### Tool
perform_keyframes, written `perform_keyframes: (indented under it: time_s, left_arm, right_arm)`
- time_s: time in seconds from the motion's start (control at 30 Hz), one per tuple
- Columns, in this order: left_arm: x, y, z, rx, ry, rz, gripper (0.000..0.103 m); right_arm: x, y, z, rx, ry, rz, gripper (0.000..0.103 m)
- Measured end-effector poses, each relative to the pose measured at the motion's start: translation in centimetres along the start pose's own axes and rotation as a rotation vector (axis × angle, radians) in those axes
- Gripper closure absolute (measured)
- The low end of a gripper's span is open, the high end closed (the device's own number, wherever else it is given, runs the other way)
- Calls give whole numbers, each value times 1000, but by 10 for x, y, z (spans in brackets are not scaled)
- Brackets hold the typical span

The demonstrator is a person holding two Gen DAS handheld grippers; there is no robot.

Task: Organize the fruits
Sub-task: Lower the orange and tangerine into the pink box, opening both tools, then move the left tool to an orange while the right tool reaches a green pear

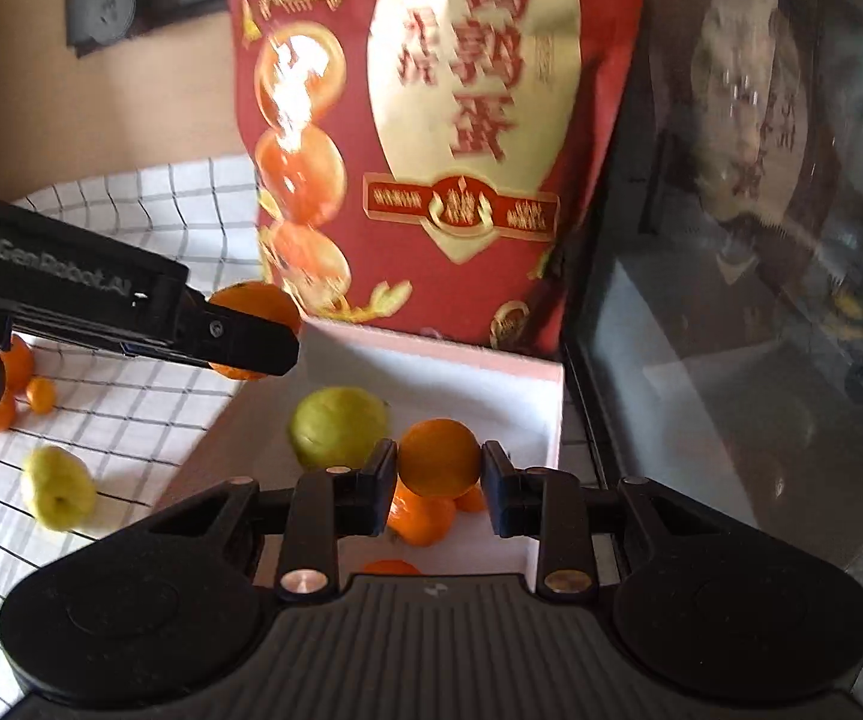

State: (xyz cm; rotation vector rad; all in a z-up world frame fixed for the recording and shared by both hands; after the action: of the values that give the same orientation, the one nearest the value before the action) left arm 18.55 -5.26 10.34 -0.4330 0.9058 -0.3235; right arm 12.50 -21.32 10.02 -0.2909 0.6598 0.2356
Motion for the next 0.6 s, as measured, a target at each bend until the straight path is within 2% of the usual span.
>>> perform_keyframes:
  time_s: [0.1,0.2,0.27,0.3,0.43,0.6]
  left_arm:
    - [10,3,-9,21,-1,16,56]
    - [3,6,-14,25,-28,-17,56]
    - [-5,6,-16,40,-60,-20,56]
    - [-10,7,-17,45,-83,-17,56]
    - [-47,17,-26,30,-179,-6,56]
    - [-98,54,-56,-17,-270,54,56]
  right_arm:
    - [15,0,-8,11,28,13,73]
    - [25,5,-15,14,45,27,70]
    - [25,10,-20,2,43,32,55]
    - [26,13,-21,-7,43,28,53]
    - [25,23,-22,-34,42,5,49]
    - [9,43,-16,-43,-23,-17,39]
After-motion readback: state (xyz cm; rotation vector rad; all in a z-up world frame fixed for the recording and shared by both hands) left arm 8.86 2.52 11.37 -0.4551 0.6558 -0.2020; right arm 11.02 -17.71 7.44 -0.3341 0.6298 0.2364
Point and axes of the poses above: each gripper's, at about its wrist camera, not at the fingertips, and x roughly the way its jaws point, y to its left, z to its top, the point moved 1 cm from there along x, roughly the way its jaws point, and after that the axes turned 10 degrees about -x, right-handed, at the moved point
